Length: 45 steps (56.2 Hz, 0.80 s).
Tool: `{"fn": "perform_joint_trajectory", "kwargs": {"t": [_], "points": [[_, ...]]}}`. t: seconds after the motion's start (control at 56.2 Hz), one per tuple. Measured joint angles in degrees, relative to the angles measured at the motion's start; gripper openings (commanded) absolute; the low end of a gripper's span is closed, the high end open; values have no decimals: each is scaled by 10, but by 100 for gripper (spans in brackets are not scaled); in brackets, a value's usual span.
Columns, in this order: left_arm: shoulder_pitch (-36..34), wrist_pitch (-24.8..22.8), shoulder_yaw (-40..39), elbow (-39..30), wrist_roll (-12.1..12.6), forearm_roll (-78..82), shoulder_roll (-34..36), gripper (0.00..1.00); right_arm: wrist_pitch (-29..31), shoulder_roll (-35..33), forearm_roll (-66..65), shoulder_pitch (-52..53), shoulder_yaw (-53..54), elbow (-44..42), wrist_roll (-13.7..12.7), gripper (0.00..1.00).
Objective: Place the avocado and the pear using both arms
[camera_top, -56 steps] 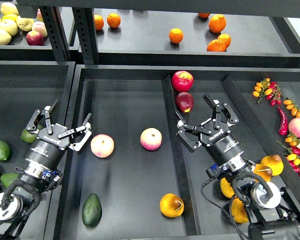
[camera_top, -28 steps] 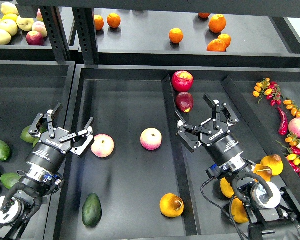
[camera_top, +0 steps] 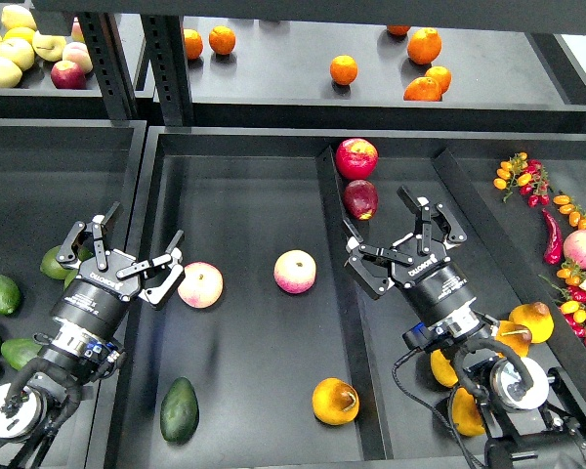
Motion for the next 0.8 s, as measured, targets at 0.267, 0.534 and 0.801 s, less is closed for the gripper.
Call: {"fn": "perform_joint_trajectory", "kwargs": {"t": [0.267,0.534,0.801], "points": [[0,0,1,0,0,1,0,100,1,0,0,0,0,0,0,100],[0,0,3,0,1,2,0,100,2,0,0,-5,1,2,0,100],[0,0,3,1,0,2,0,100,2,0,0,-6,1,2,0,100]]}}
